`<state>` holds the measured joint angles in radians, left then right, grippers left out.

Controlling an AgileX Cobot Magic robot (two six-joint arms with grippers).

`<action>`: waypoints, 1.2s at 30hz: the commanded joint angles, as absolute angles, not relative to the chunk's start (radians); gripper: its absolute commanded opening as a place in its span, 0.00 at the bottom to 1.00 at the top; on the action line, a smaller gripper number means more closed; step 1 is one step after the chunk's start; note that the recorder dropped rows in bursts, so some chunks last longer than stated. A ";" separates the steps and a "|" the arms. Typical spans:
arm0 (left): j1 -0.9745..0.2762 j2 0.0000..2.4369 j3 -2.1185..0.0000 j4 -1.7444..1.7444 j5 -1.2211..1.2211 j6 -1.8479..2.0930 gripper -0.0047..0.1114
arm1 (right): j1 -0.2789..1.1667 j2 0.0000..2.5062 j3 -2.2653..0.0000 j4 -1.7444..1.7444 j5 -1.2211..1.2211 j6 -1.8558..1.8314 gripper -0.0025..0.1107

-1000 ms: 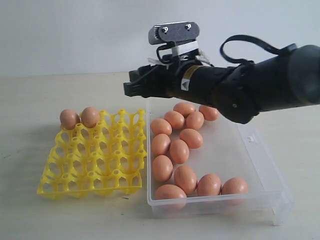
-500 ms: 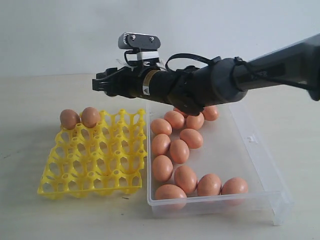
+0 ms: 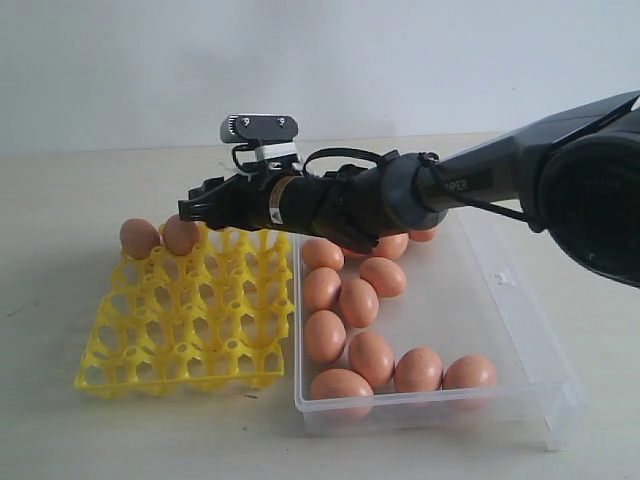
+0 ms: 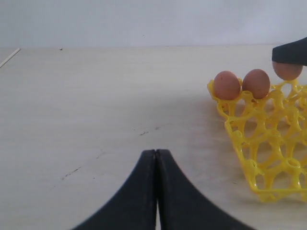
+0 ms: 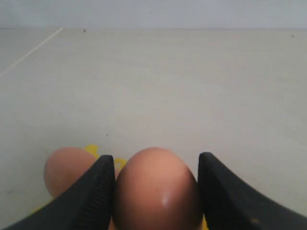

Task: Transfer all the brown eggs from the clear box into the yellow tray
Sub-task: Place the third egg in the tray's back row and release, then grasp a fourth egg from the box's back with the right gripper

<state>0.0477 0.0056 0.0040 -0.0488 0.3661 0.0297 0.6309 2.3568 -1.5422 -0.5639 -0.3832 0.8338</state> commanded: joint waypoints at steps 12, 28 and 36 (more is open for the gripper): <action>0.039 0.000 0.000 -0.054 0.354 0.030 0.04 | 0.642 2.344 -1.553 -0.575 -0.311 0.867 0.56; 0.039 0.000 0.000 -0.054 0.354 0.030 0.04 | 0.595 1.834 -1.318 -0.077 0.787 0.028 0.02; 0.039 0.000 0.000 -0.054 0.354 0.030 0.04 | 0.516 1.667 -1.010 -0.079 0.510 0.129 0.08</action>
